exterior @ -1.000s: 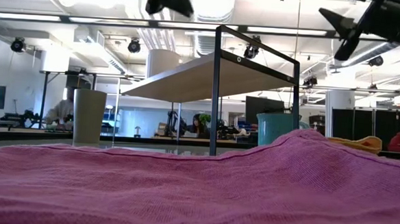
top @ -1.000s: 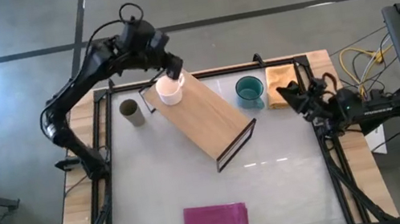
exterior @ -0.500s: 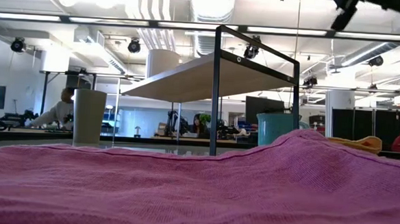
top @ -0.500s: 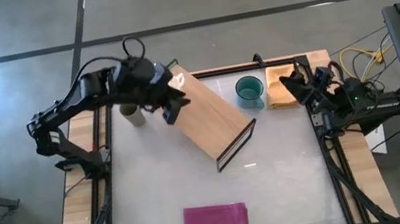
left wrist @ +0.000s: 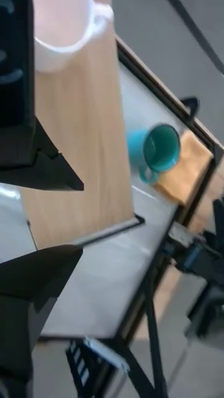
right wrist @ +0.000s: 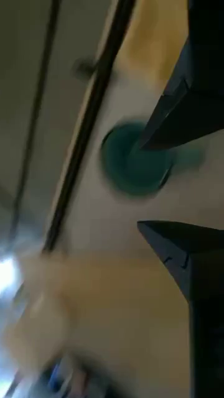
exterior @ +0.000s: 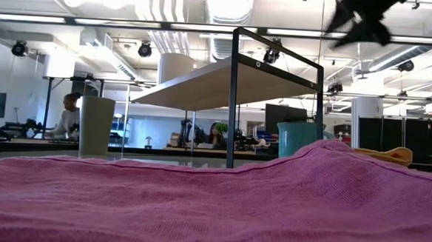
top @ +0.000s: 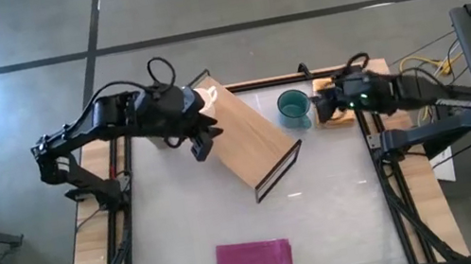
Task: Stack small to large cups/mugs on shelf
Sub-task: Put the pine green mug on the shelf
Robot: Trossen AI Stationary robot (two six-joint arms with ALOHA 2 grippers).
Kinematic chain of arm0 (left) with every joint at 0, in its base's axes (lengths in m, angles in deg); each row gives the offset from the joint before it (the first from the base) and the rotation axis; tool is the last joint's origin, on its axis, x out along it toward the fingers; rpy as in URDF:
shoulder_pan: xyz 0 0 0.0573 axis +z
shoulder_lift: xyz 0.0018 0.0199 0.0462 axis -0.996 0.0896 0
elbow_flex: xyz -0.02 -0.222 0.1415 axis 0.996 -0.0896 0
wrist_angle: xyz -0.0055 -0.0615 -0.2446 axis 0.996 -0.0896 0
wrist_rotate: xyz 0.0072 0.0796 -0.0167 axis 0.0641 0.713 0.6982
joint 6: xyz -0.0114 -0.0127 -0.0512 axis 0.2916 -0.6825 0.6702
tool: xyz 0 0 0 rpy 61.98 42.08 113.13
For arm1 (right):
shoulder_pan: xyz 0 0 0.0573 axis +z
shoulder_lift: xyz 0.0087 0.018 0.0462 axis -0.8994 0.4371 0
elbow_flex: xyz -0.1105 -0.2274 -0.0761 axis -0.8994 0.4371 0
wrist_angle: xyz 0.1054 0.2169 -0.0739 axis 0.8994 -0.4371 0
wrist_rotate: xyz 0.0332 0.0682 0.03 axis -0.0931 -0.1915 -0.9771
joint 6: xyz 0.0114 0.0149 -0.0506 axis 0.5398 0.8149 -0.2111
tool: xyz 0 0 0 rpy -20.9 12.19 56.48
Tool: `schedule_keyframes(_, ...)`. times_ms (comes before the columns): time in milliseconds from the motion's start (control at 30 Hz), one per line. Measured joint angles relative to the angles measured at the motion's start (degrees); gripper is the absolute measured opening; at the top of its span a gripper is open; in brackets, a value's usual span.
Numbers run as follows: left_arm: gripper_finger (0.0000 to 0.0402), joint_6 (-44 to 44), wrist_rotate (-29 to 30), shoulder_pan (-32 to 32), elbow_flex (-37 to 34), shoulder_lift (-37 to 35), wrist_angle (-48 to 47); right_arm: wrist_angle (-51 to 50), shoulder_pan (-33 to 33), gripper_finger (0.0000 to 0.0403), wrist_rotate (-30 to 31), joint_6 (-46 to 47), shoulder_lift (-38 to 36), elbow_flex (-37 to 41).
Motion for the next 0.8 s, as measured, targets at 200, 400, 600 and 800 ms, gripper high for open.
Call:
schedule_keyframes(200,0.0137,-0.7,1.7,-0.1,-0.4,0.0,-3.4,-11.8,-10.0,0.0201,-7.4,1.3,8.3,-3.8)
schedule_keyframes(400,0.0137,-3.0,1.7,-0.1,-2.8,-0.2,-3.5,-5.5,-26.5,0.0201,-22.0,-4.6,14.9,0.5)
schedule_keyframes(600,0.0137,-3.1,1.6,0.0,-6.2,-1.8,-4.3,1.7,-32.4,0.0201,-29.7,-7.4,21.0,1.1)
schedule_keyframes(800,0.0137,-2.2,4.0,0.0,-12.0,-7.9,-4.2,2.7,-32.5,0.0201,-26.9,-10.5,30.4,-1.2)
